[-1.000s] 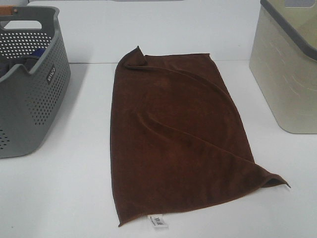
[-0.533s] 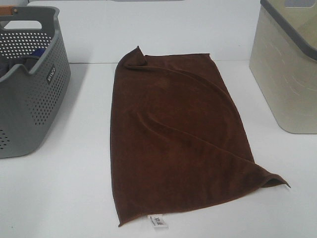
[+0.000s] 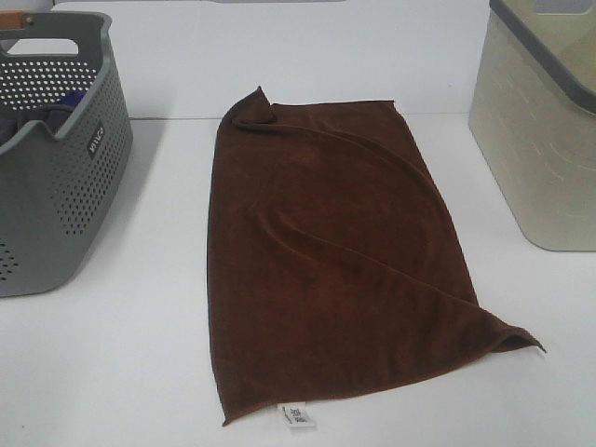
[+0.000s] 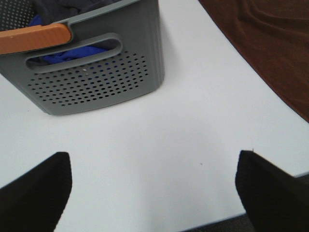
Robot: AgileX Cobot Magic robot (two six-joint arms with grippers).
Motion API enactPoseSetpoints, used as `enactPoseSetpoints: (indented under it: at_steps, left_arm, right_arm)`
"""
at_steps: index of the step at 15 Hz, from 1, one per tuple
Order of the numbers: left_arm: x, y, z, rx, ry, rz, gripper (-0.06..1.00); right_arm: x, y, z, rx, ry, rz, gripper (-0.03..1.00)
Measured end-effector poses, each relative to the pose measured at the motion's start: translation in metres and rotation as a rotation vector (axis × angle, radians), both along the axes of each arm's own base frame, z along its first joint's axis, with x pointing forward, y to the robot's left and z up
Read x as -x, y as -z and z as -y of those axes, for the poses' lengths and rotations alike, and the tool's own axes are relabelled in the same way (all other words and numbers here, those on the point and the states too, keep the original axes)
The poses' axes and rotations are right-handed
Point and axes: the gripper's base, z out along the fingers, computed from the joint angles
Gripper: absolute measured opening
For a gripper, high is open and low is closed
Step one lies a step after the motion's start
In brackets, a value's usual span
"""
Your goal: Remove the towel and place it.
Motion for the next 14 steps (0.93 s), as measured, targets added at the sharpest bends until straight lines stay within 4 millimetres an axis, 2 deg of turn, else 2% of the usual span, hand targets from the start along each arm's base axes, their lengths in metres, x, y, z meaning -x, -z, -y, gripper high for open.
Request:
enactPoseSetpoints:
  at_steps: [2, 6, 14]
  left_arm:
    - [0.006, -0.001, -0.001, 0.004, -0.062, 0.041, 0.87]
    - [0.021, -0.001, -0.002, 0.012, -0.097, 0.136, 0.87]
    - [0.021, -0.001, -0.002, 0.011, -0.096, 0.136, 0.87]
  right_arm:
    - [0.004, 0.001, 0.001, -0.006, 0.021, 0.027, 0.73]
    - [0.015, 0.000, 0.002, -0.014, 0.179, 0.101, 0.73]
    - [0.017, 0.001, 0.002, -0.021, 0.184, 0.115, 0.73]
